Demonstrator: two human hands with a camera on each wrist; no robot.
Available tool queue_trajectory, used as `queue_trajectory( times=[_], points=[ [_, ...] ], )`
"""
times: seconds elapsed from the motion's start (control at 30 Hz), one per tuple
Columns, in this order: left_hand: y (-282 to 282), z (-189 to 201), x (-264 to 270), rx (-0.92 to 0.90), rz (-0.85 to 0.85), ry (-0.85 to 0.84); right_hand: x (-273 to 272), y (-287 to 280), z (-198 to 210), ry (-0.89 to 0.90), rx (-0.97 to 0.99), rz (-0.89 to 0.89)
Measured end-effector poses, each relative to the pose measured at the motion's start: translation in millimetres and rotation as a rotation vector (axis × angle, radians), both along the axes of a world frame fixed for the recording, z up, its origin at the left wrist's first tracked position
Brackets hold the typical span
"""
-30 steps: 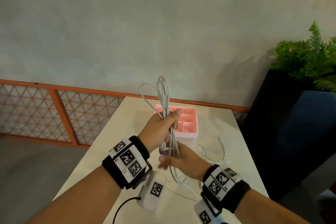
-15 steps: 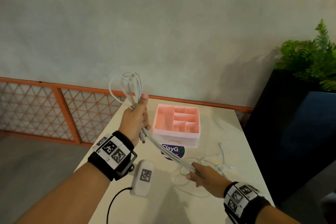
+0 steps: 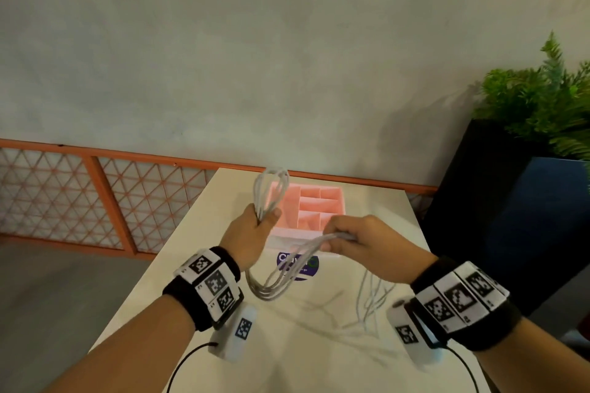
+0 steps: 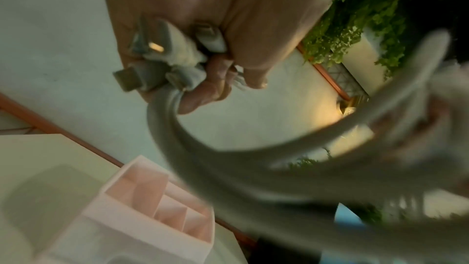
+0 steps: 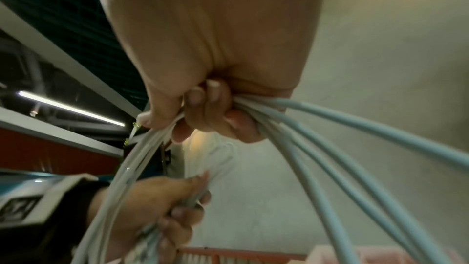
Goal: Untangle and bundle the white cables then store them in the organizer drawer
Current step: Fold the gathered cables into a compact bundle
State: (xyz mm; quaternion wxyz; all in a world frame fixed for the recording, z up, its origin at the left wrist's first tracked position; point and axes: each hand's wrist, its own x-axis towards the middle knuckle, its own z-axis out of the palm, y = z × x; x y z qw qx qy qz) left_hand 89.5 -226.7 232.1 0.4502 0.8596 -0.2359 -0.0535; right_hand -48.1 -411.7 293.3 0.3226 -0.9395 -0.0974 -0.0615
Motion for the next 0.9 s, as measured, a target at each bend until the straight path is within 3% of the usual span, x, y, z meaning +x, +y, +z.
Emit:
queue_trajectory(
  times=[0.1, 0.2, 0.3, 0.5, 0.6, 0.77, 0.9],
  points=[
    [-6, -1, -20, -0.056, -0.082, 0.135, 11, 12, 14, -0.069, 0.06, 0.02],
    [-8, 0, -36, -0.221, -0.164, 0.435, 24, 9, 21, -0.136, 0.097, -0.071],
    [-5, 7, -48, -0.251, -0.231, 0.563, 36, 1, 26, -0.179, 0.188, -0.161],
    [-5, 11, -62, -0.261, -0.425, 0.452, 43, 3, 28, -0.22, 0.278, -0.207],
    [-8, 6, -62, -0.248, -0.383, 0.444, 43, 8, 33, -0.226, 0.302, -0.182],
    [-3, 18, -59, -0.477, -0.326, 0.546, 38, -9, 36, -0.241, 0.384, -0.22],
    [-4, 24, -61, -0.375, -0.476, 0.502, 37, -10, 31, -0.21, 0.388, -0.161]
  ],
)
